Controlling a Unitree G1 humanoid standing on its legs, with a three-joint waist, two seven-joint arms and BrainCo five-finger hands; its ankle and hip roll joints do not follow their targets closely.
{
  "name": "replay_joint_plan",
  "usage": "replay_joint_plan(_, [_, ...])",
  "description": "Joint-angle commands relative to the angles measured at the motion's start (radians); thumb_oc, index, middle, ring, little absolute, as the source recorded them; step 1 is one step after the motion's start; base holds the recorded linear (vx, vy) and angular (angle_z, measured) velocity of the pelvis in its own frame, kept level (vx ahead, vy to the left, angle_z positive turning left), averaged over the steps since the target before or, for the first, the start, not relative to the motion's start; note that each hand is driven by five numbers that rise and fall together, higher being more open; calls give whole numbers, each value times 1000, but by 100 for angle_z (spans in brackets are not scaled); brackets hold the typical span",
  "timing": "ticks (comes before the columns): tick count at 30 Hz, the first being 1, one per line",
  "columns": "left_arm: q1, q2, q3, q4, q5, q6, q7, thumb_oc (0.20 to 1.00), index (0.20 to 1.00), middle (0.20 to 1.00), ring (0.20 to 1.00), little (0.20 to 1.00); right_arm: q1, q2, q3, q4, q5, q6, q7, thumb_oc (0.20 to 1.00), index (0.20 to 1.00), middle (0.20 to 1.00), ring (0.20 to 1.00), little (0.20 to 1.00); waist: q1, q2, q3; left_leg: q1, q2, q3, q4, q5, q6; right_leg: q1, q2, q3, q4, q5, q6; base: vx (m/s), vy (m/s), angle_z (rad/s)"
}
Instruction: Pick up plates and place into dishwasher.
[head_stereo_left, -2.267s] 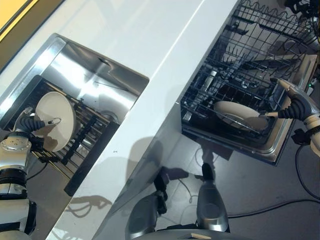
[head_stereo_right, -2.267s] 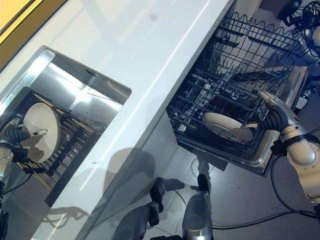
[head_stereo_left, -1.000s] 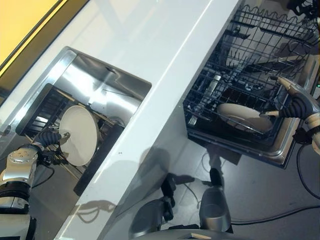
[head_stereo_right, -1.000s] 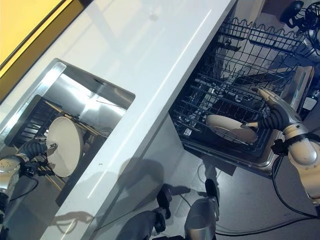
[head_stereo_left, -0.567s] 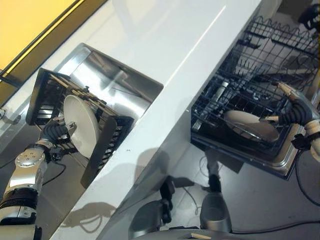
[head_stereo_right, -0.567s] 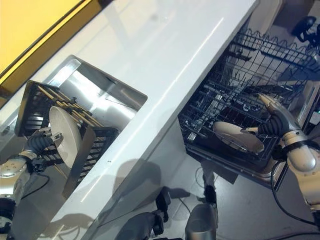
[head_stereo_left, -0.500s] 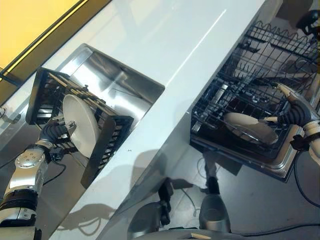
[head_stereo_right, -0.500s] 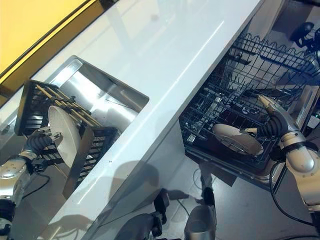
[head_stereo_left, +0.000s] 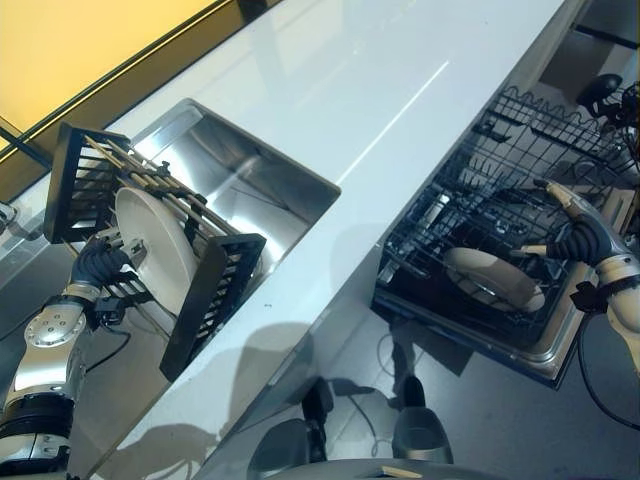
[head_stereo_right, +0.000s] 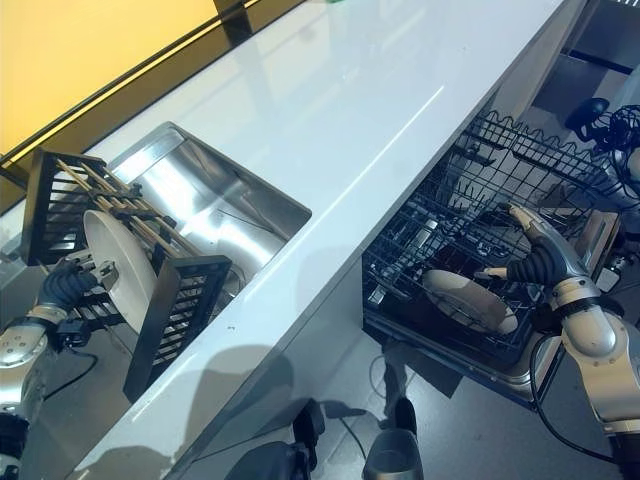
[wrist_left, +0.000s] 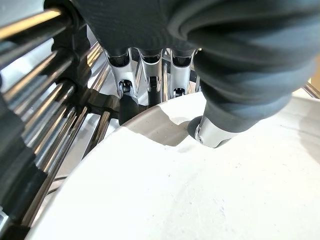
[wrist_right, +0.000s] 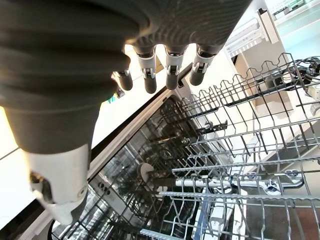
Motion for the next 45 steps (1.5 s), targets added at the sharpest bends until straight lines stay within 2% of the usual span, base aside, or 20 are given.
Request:
replay_joint_plan(1, [-9, 24, 81, -42, 10, -67, -14, 200, 200, 200, 200, 200, 15, -20, -56, -47, 4, -51, -35, 1000, 1000, 1000, 1000, 1000, 22, -6, -94, -37, 51, -15, 58, -43, -57, -76, -50, -28, 142, -50, 22, 0, 0, 0])
replay_joint_plan(6, [3, 40, 54, 1, 108, -2, -7, 200, 200, 200, 200, 200, 19, -50, -65, -49, 18, -46, -31, 1000, 1000, 1000, 1000, 1000, 11, 9, -84, -39, 51, -14, 59, -38, -60, -88, -50, -18, 151, -51, 22, -6, 14, -1])
replay_joint_plan(7, [4, 52, 40, 19, 129, 24, -4, 561, 561, 561, 561, 561, 17, -65, -67, -53, 29, -42, -31, 1000, 1000, 1000, 1000, 1000, 6, 13, -79, -42, 50, -13, 59, -36, -59, -93, -51, -15, 152, -50, 22, -30, 38, -1])
replay_joint_plan(8, [5, 57, 34, 27, 147, 43, 4, 1000, 1000, 1000, 1000, 1000, 18, -74, -71, -56, 36, -39, -30, 1000, 1000, 1000, 1000, 1000, 4, 14, -75, -43, 50, -13, 59, -36, -59, -96, -51, -13, 152, -50, 22, -38, 39, -1])
replay_joint_plan(16, [-18, 94, 2, 139, 198, 92, 8, 1000, 1000, 1000, 1000, 1000, 20, -113, -78, -63, 63, -49, -41, 1000, 1000, 1000, 1000, 1000, -18, 23, -48, -55, 47, -2, 67, -33, -57, -116, -53, -2, 155, -43, 23, -5, 9, -1])
replay_joint_plan(30, [-24, 88, -6, 155, 193, 84, 24, 1000, 1000, 1000, 1000, 1000, -1, -124, -60, -66, 61, -42, -38, 1000, 1000, 1000, 1000, 1000, -23, 35, -27, -63, 48, -3, 84, -35, -60, -122, -55, 2, 159, -46, 17, 2, 2, 0])
replay_joint_plan(32, [-28, 96, -8, 157, 250, 64, 74, 1000, 1000, 1000, 1000, 1000, -5, -129, -58, -63, 65, -41, -41, 1000, 1000, 1000, 1000, 1000, -23, 35, -25, -66, 49, -3, 84, -34, -62, -124, -55, 2, 158, -45, 16, 0, 0, 0])
replay_joint_plan(34, [-31, 131, -7, 151, 413, 56, 211, 1000, 1000, 1000, 1000, 1000, -8, -140, -62, -58, 73, -38, -39, 1000, 1000, 1000, 1000, 1000, -23, 36, -23, -70, 50, -4, 83, -31, -65, -126, -56, 2, 156, -44, 16, 0, 0, 0])
replay_joint_plan(35, [-31, 151, -3, 148, 451, 70, 286, 1000, 1000, 1000, 1000, 1000, -8, -146, -62, -55, 79, -39, -41, 1000, 1000, 1000, 1000, 1000, -23, 36, -22, -71, 49, -5, 80, -28, -66, -128, -56, 3, 155, -43, 16, 0, 0, 0])
replay_joint_plan(36, [-33, 187, 20, 145, 476, 111, 400, 1000, 1000, 1000, 1000, 1000, -9, -162, -67, -55, 95, -34, -41, 1000, 1000, 1000, 1000, 1000, -21, 35, -20, -72, 48, -6, 76, -26, -68, -130, -55, 4, 153, -42, 17, 0, 0, 0])
replay_joint_plan(38, [-39, 224, 72, 154, 481, 155, 504, 1000, 1000, 1000, 1000, 1000, -8, -172, -75, -47, 111, -39, -47, 1000, 1000, 1000, 1000, 1000, -19, 30, -16, -74, 48, -7, 75, -30, -67, -131, -55, 4, 149, -42, 15, -39, -36, 0])
replay_joint_plan(40, [-33, 238, 121, 151, 504, 223, 546, 1000, 1000, 1000, 1000, 1000, -5, -165, -84, -40, 111, -43, -50, 1000, 1000, 1000, 1000, 1000, -14, 26, -14, -79, 47, -14, 76, -31, -66, -133, -54, 4, 147, -40, 12, -38, -52, 0])
replay_joint_plan(45, [1, 233, 195, 99, 510, 282, 577, 1000, 1000, 1000, 1000, 1000, 1, -156, -95, -54, 119, -24, -42, 1000, 1000, 1000, 1000, 1000, -3, 23, -21, -77, 43, -22, 65, -31, -64, -131, -53, -7, 145, -44, 6, -22, -25, 0])
